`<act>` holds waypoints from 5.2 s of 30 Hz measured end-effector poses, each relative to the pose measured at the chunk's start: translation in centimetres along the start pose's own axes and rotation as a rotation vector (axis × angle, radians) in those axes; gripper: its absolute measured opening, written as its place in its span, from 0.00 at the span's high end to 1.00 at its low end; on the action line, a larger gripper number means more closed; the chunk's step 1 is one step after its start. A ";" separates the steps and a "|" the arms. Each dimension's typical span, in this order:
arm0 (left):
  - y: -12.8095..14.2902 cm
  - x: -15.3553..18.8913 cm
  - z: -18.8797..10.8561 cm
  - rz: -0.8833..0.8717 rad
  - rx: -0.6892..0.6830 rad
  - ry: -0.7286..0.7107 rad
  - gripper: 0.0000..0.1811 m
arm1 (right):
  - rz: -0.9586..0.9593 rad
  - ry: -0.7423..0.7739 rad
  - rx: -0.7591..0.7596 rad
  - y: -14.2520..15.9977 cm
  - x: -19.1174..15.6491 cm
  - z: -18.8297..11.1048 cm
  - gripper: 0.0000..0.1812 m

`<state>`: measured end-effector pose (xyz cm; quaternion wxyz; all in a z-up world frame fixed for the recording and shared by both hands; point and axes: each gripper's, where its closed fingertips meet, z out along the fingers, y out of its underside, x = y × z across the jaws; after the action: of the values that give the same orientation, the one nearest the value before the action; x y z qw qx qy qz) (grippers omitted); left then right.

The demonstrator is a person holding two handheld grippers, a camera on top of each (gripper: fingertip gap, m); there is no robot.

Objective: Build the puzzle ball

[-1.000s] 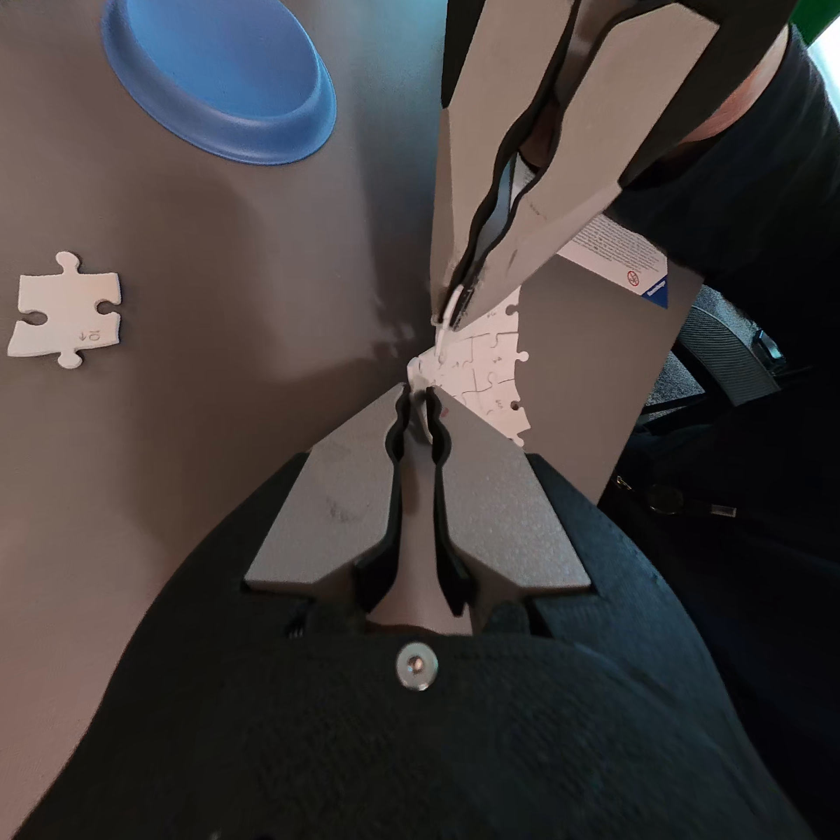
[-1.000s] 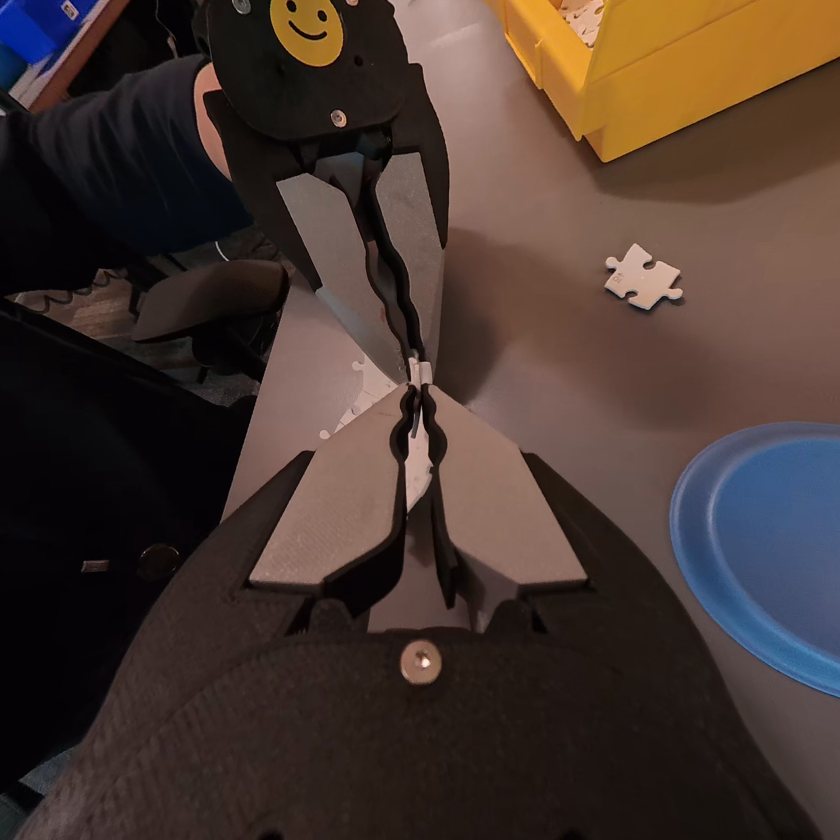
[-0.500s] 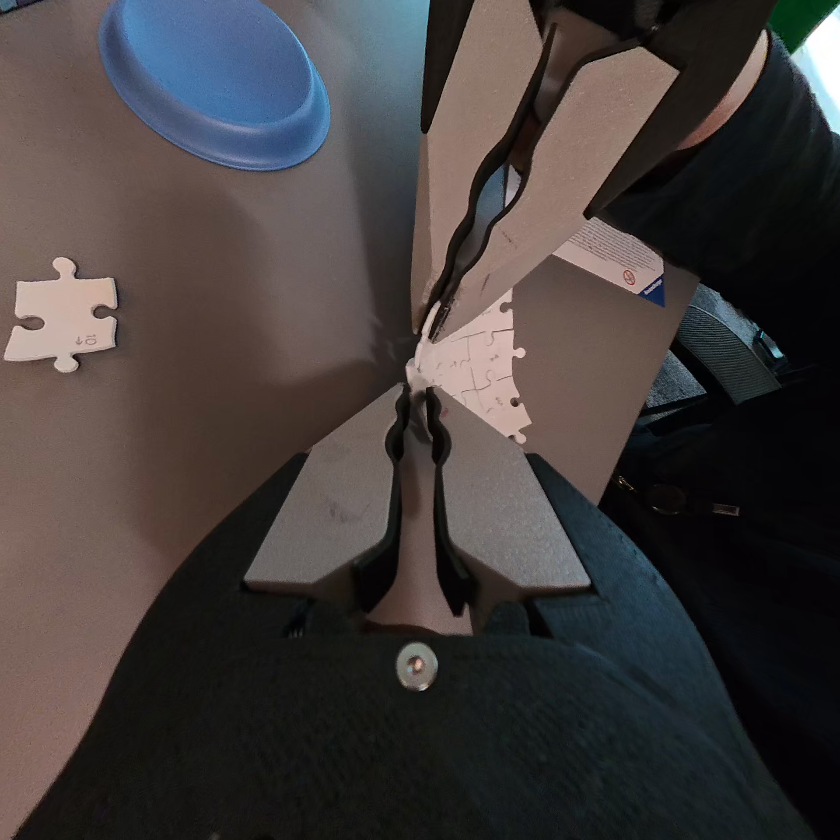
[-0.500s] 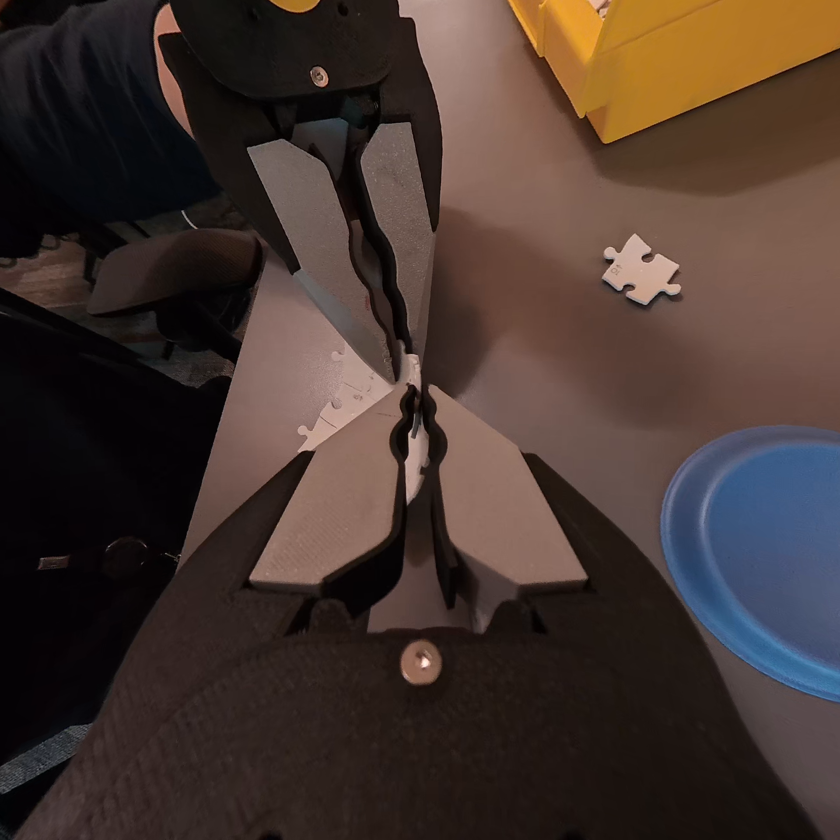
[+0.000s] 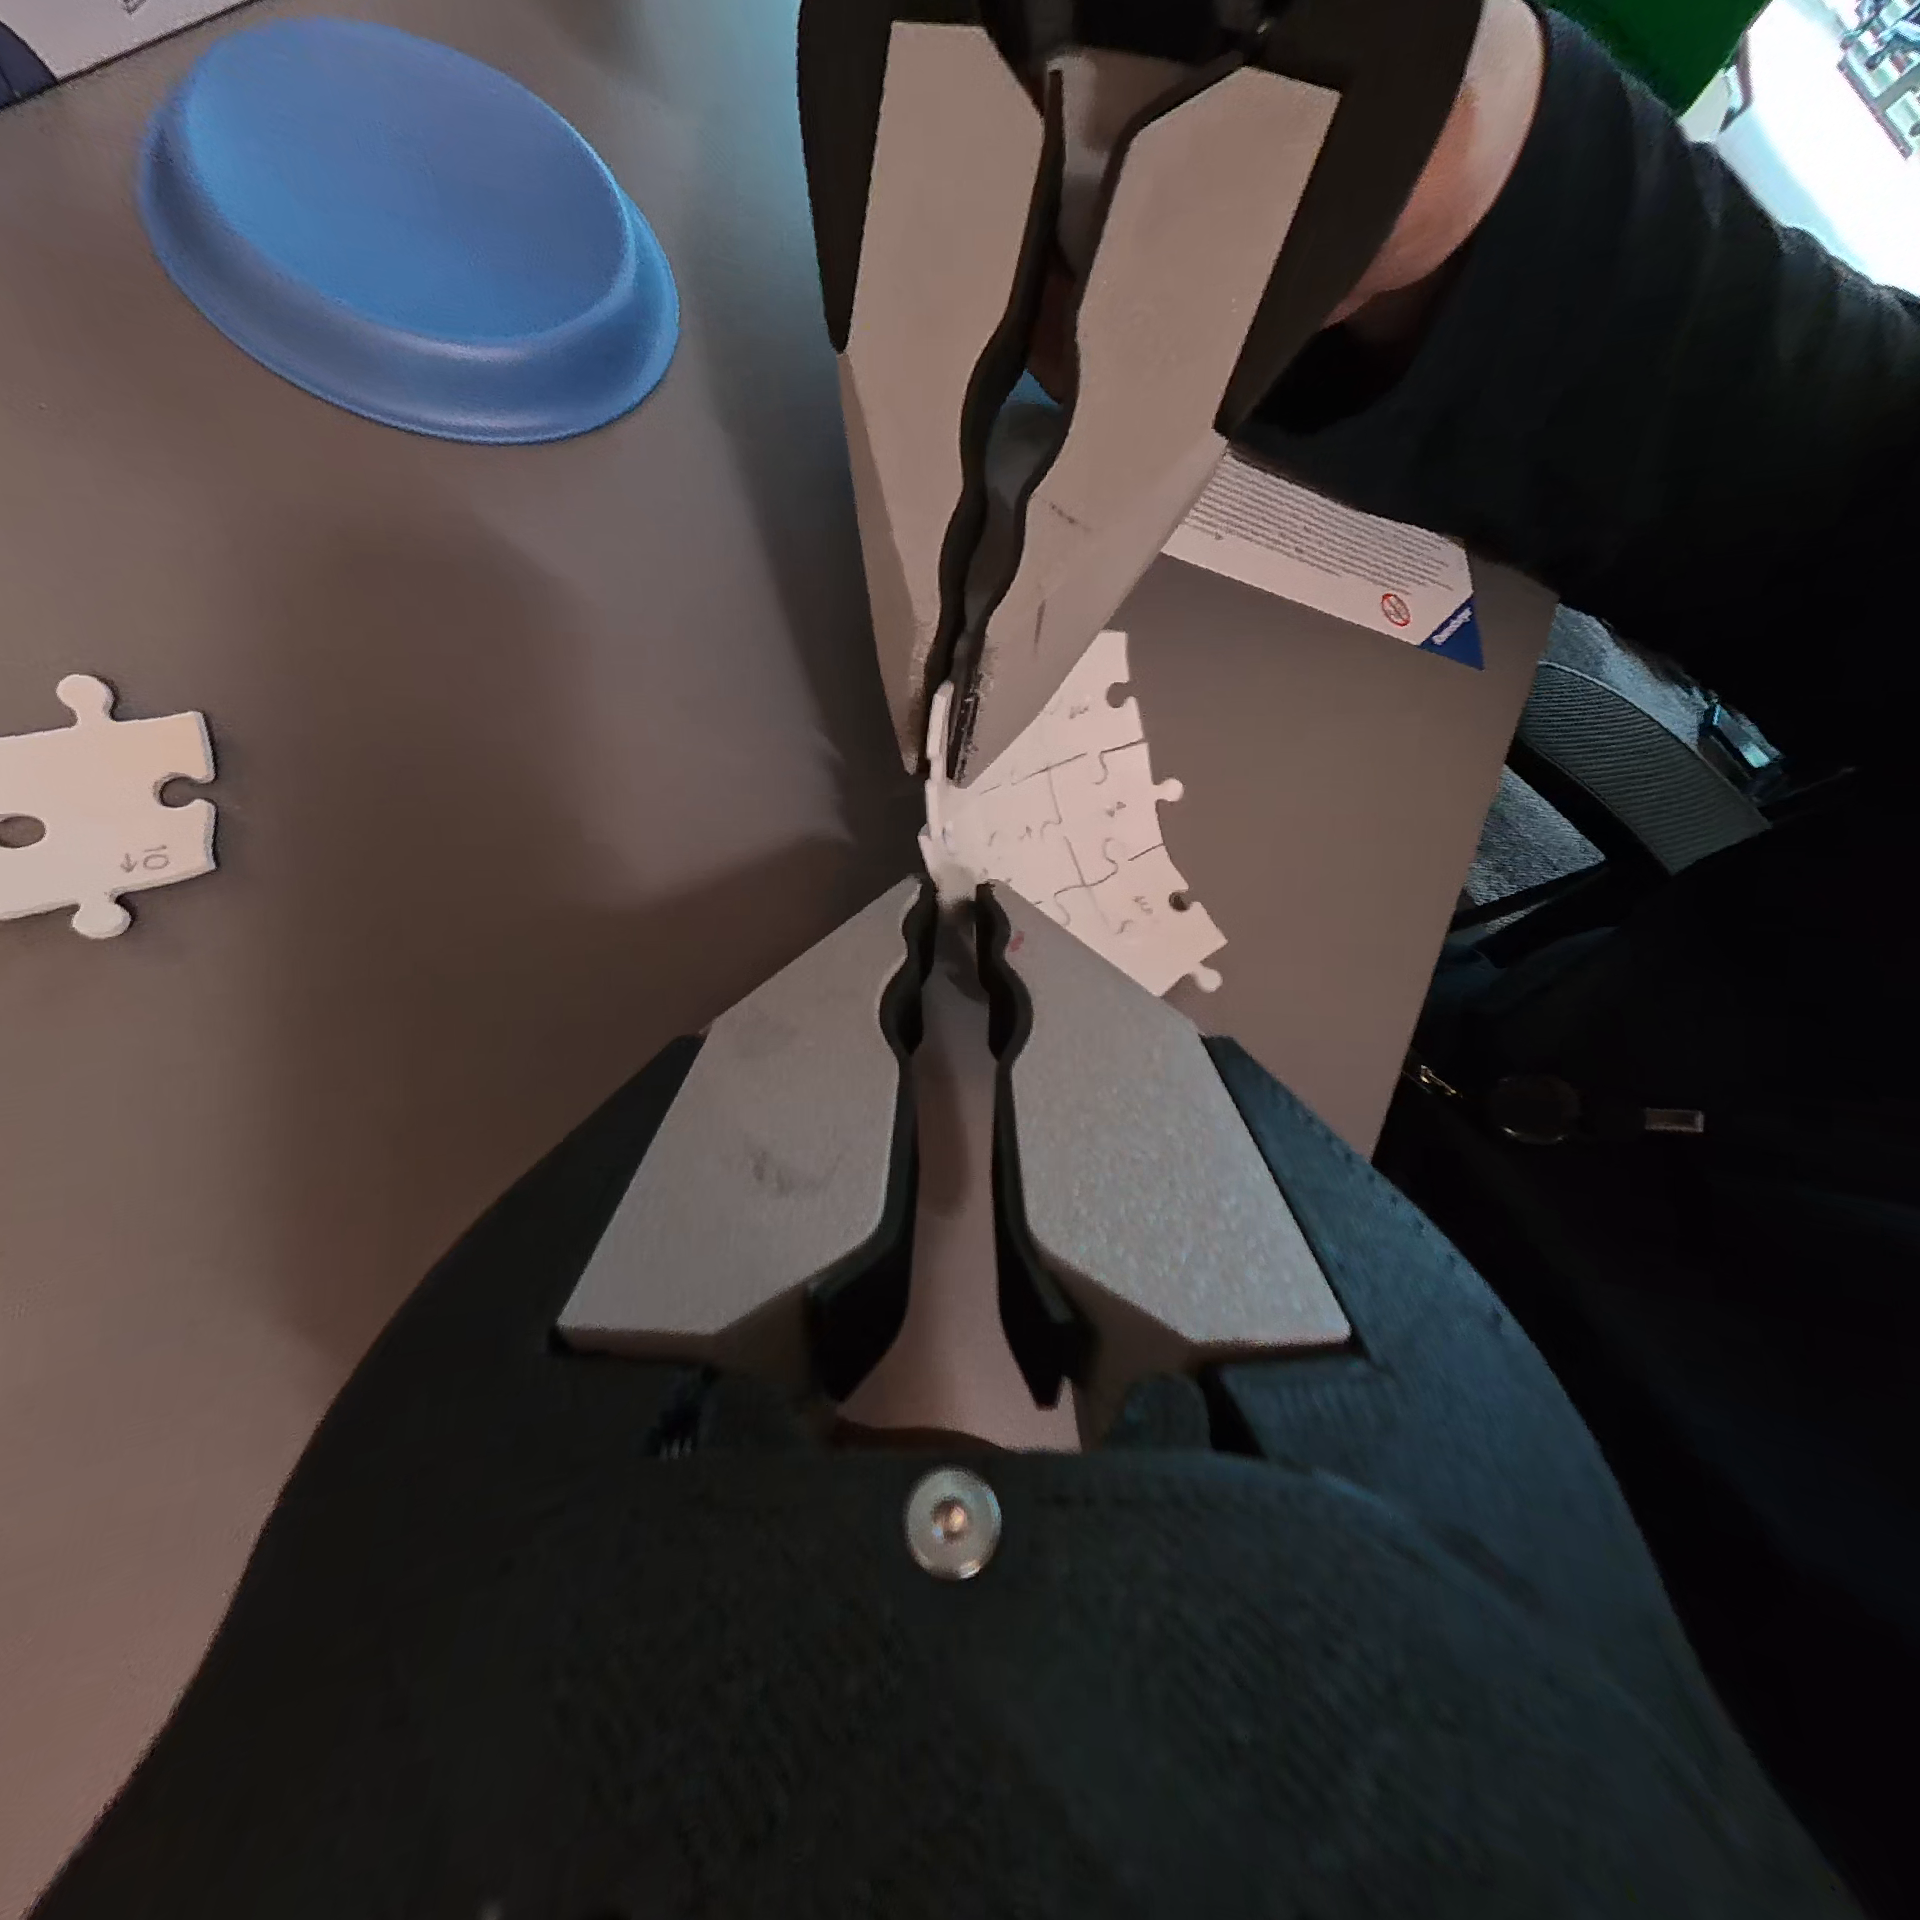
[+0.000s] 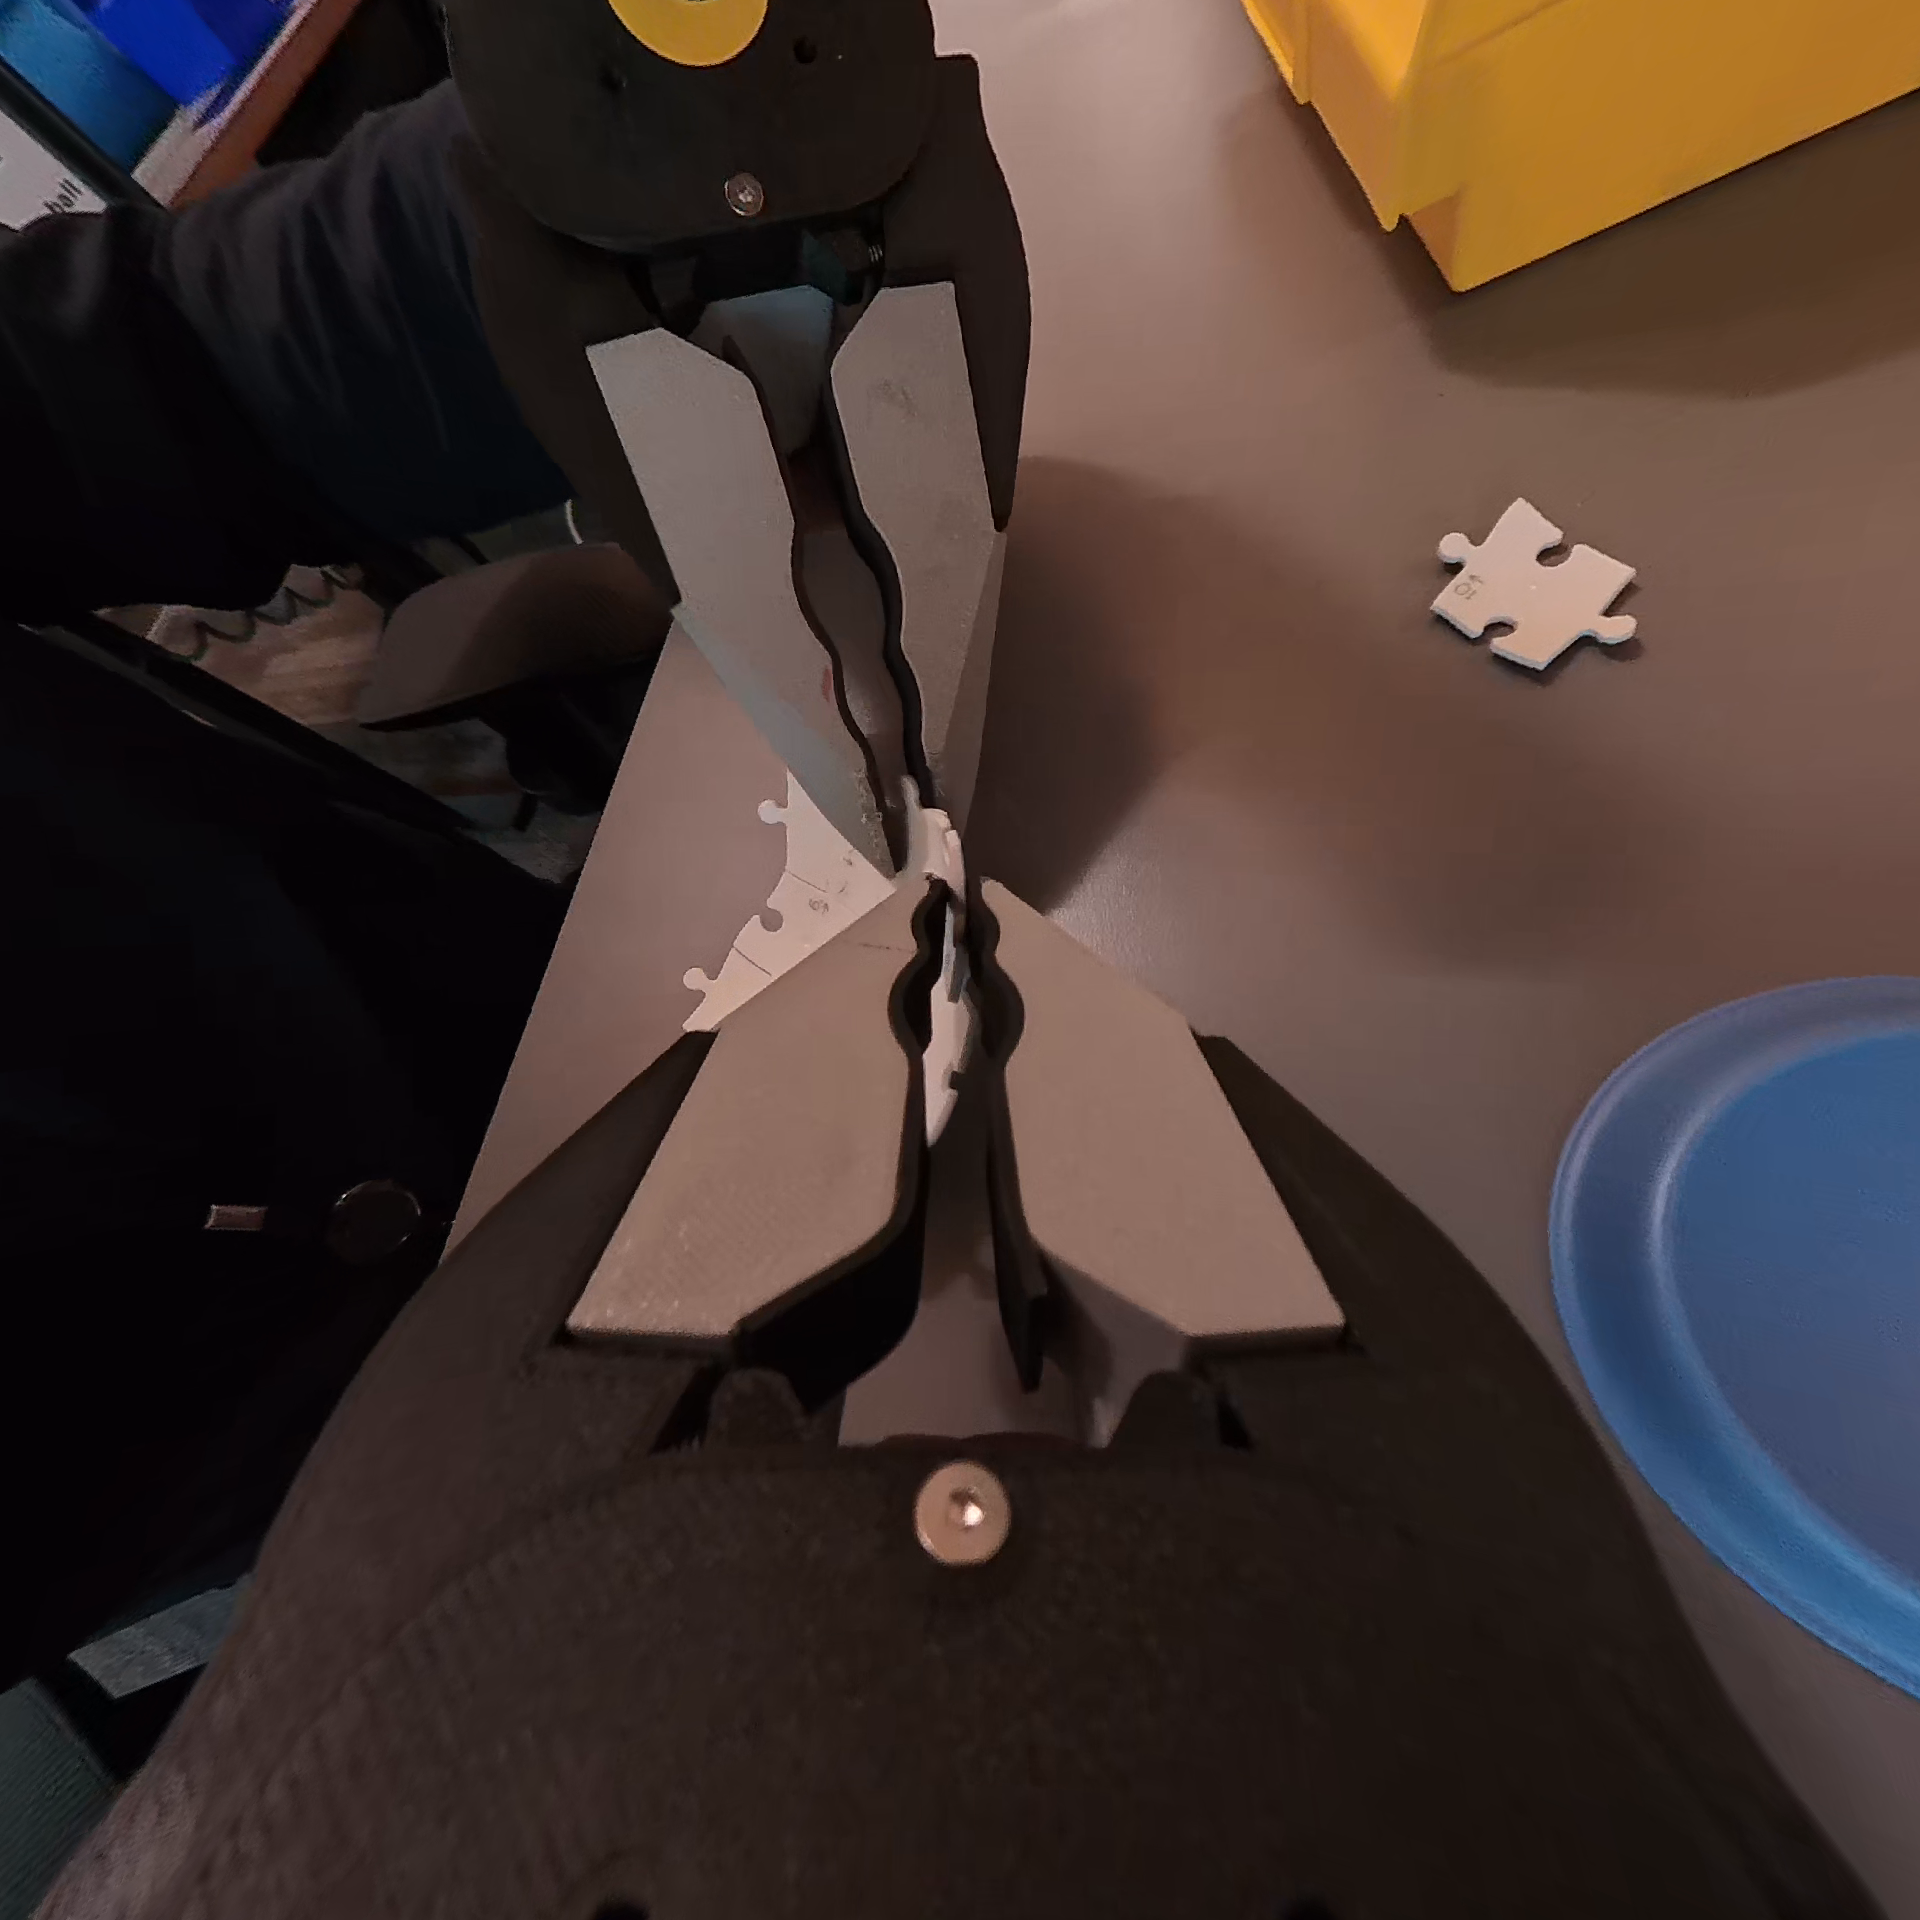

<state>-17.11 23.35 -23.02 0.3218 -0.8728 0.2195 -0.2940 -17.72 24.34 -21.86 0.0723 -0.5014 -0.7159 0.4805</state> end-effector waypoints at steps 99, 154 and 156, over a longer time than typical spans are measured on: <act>-2.2 1.0 0.2 -0.075 0.143 0.072 0.98 | -0.035 -0.044 -0.074 0.7 -1.0 -0.2 1.00; -2.3 1.4 0.2 0.069 0.049 -0.029 1.00 | 0.009 -0.114 -0.080 1.3 -1.6 -0.8 1.00; -2.3 1.4 0.3 0.066 0.048 -0.030 1.00 | 0.015 -0.115 -0.084 1.4 -1.6 -0.8 1.00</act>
<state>-15.43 24.31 -21.08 0.3553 -0.8614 0.2364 -0.2754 -15.60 23.60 -21.88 0.0063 -0.4812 -0.7344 0.4786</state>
